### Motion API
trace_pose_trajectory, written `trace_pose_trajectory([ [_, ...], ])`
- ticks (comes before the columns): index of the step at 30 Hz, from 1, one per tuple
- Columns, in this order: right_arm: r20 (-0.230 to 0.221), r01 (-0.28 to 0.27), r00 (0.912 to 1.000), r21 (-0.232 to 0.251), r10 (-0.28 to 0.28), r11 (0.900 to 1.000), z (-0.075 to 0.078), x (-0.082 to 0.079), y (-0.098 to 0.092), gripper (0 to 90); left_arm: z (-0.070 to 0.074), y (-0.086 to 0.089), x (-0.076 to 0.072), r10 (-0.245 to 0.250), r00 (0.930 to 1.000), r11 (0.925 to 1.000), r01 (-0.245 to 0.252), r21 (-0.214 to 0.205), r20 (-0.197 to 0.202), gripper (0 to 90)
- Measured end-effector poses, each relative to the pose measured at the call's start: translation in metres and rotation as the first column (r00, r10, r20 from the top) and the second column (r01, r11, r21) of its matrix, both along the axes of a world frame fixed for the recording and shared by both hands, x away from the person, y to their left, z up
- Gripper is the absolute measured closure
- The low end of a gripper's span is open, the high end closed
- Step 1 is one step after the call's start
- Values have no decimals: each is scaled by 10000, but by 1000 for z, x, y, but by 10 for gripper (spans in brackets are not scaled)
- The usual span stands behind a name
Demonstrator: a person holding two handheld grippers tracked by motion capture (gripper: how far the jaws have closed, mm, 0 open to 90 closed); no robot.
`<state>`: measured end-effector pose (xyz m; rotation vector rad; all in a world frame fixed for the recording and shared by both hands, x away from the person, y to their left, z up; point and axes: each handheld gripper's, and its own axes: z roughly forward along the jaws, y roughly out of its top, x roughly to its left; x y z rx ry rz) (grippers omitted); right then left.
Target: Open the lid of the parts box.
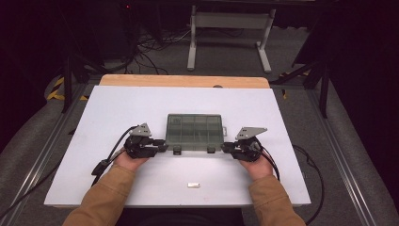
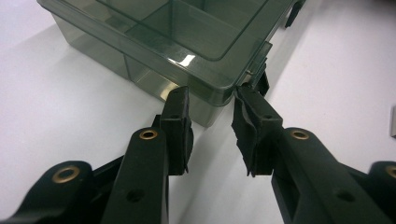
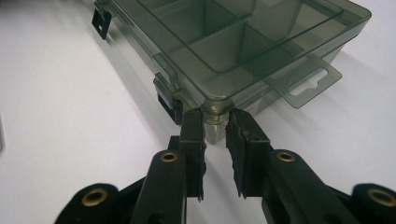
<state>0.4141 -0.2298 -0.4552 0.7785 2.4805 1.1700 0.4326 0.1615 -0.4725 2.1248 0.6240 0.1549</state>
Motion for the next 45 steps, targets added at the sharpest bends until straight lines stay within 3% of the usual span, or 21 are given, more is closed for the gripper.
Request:
trace_pose_trajectory([
  [8,94,0,10000,128,-1,9999,1,0,-1,760,2,1,0,-14,10000,9999,14,-102,33,666],
  [11,234,-20,9997,435,10,9991,4,-1,-2,770,3,2,-1,45,10000,9998,-44,-171,67,667],
  [16,544,83,9984,714,-122,9974,8,-1,-4,793,6,4,0,64,10000,9982,-59,-591,76,691],
  [23,815,151,9964,1241,-253,9922,12,-1,-5,804,9,7,-1,131,9998,9931,-111,-1164,164,791],
  [28,856,221,9957,1485,-351,9887,13,0,-6,805,10,8,-1,211,9988,9895,-146,-1436,434,822],
  [32,853,270,9955,1665,-417,9857,13,1,-7,804,10,6,-1,260,9975,9822,-131,-1872,663,842],
  [45,894,422,9943,1761,-586,9835,15,1,-9,783,11,0,-3,721,9912,9772,-479,-2071,1111,897],
])
